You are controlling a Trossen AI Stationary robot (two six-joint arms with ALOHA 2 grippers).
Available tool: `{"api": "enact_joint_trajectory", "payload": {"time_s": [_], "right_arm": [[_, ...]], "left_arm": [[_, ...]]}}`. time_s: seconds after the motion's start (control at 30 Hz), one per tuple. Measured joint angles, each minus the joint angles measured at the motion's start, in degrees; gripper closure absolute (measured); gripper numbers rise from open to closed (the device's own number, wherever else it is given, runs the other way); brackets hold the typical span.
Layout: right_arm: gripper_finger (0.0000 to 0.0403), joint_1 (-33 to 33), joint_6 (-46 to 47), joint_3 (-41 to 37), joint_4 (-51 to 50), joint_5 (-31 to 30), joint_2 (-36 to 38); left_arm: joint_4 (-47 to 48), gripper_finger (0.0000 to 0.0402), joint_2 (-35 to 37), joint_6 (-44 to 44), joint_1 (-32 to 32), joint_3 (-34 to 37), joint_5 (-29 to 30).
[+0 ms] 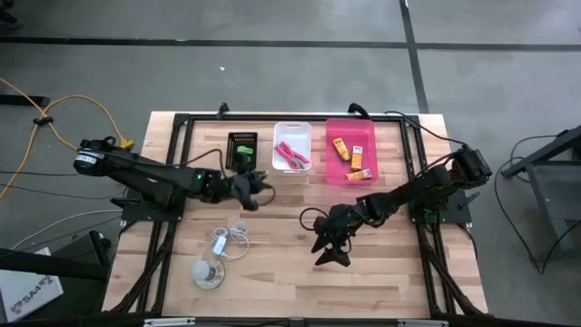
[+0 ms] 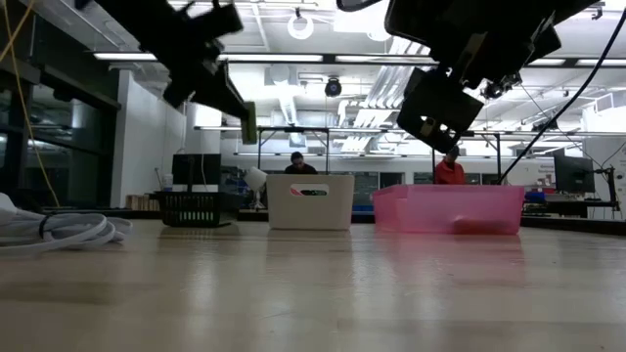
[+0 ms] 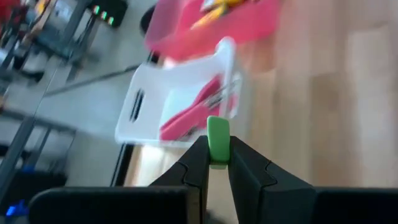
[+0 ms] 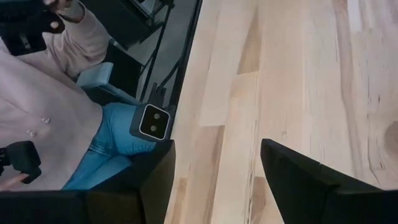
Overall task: Pick & Place School Supplies
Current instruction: Put the eraser into the black bin
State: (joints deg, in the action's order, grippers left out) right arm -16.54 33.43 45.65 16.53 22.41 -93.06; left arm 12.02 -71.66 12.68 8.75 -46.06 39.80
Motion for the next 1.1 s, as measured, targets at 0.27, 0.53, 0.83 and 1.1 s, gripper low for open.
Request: {"api": "enact_joint_trajectory", "payload": {"time_s": [0.27, 0.53, 0.83, 1.1], "right_arm": [[0.0176, -2.20, 0.00, 0.01, 0.26, -2.18, 0.00], [0.0176, -3.87, -0.10, 0.00, 0.35, -3.61, 0.00], [0.0176, -4.11, -0.20, 0.02, 0.37, -4.73, 0.00], [0.0176, -4.11, -0.04, 0.00, 0.70, -4.54, 0.00]], "left_arm": [[2.71, 0.0362, 0.00, -1.35, -11.89, 0.00, 0.10], [11.46, 0.0362, -0.24, -6.16, -24.48, 0.02, -7.19], [13.56, 0.0362, -1.57, -10.29, -31.39, 0.11, -19.22], [14.50, 0.0362, -8.41, -10.74, -33.02, 0.11, -25.23]]}}
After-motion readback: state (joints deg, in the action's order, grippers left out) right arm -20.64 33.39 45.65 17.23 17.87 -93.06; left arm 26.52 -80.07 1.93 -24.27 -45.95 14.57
